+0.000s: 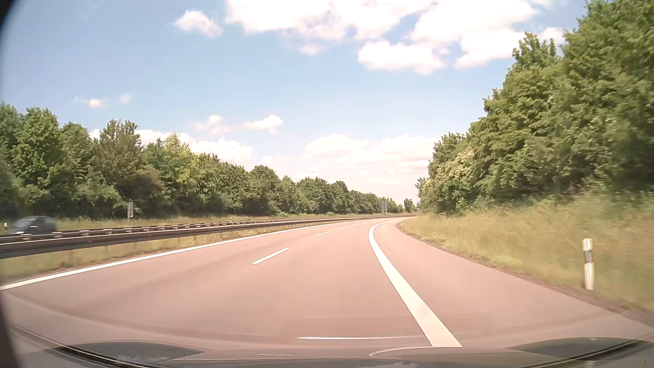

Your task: Follow the waypoints while adhering to traffic rules and regulations

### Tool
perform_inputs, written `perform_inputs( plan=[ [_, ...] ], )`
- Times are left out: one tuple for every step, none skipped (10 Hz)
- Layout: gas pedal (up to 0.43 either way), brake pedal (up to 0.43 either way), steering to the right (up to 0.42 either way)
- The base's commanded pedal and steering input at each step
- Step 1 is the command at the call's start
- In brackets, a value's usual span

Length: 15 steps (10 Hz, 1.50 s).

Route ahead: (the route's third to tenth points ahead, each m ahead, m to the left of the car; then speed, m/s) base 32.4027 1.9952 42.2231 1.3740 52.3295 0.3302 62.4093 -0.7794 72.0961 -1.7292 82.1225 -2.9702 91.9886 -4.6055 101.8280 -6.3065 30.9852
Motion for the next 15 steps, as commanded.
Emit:
perform_inputs(
  plan=[
    [0.287,0.012,0.019],
    [0.287,0.012,0.019],
    [0.287,0.012,0.019],
    [0.287,0.012,0.018],
    [0.287,0.012,0.015],
    [0.287,0.012,0.01],
    [0.287,0.012,0.007],
    [0.299,0.012,0.006],
    [0.299,0.012,0.006],
    [0.311,0.012,0.006],
    [0.311,0.012,0.006],
    [0.311,0.012,0.006],
    [0.311,0.012,0.006],
    [0.311,0.012,0.007],
    [0.311,0.012,0.007]
  ],
)
